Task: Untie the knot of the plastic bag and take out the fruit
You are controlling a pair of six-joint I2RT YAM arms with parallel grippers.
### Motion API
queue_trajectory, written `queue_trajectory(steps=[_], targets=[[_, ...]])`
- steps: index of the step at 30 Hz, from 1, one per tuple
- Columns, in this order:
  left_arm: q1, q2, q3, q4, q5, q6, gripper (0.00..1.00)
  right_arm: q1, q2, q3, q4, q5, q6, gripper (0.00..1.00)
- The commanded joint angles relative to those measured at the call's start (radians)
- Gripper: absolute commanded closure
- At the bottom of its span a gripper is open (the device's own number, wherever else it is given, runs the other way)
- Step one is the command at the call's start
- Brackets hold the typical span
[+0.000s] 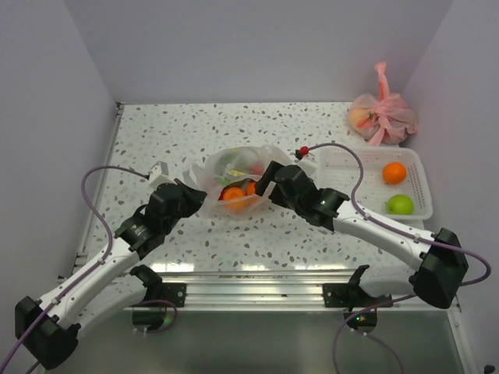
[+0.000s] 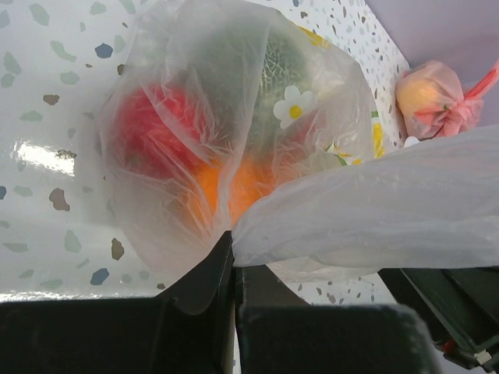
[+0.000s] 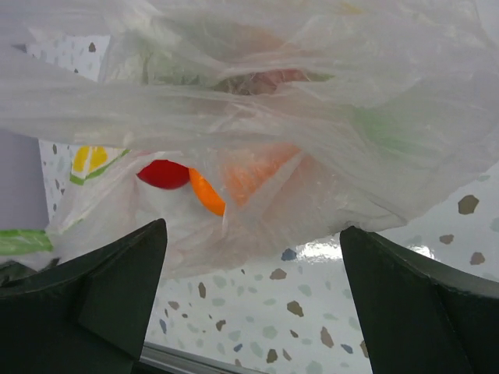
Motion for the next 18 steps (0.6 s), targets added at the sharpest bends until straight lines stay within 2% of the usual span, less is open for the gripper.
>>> queue_trajectory(steps=[1, 5, 6, 8, 9, 10, 11, 14, 17, 18], targets=[[-0.015, -0.004, -0.026, 0.071, 0.007, -0.051, 1.00, 0.004, 0.053, -0.020, 0.128, 0.070, 0.124, 0.08], [-0.015, -0.022, -0.030, 0.060, -0.042, -0.063, 1.00, -0.028, 0.087, -0.133, 0.166, 0.049, 0.170, 0.36], [-0.015, -0.036, -0.030, 0.052, -0.057, -0.063, 1.00, -0.042, 0.090, -0.158, 0.166, 0.041, 0.177, 0.51], [-0.014, -0.044, -0.017, 0.035, -0.105, -0.054, 1.00, -0.057, 0.078, -0.242, 0.178, 0.038, 0.202, 0.67], [-0.012, -0.044, -0.007, 0.014, -0.117, -0.041, 1.00, -0.074, 0.066, -0.268, 0.185, 0.039, 0.208, 0.77], [-0.009, -0.042, 0.012, 0.003, -0.128, -0.031, 1.00, -0.082, 0.046, -0.290, 0.195, 0.039, 0.205, 0.91], [-0.008, -0.038, 0.023, -0.008, -0.137, -0.020, 1.00, -0.091, 0.033, -0.308, 0.195, 0.041, 0.191, 0.98], [0.005, -0.011, 0.066, -0.058, -0.146, 0.053, 0.99, -0.099, 0.001, -0.283, 0.169, 0.053, 0.104, 1.00], [0.006, -0.013, 0.126, -0.133, -0.166, 0.112, 0.88, -0.099, -0.019, -0.244, 0.156, 0.045, 0.021, 1.00], [0.006, -0.022, 0.157, -0.156, -0.166, 0.173, 0.68, -0.099, -0.022, -0.235, 0.146, 0.041, -0.008, 1.00]])
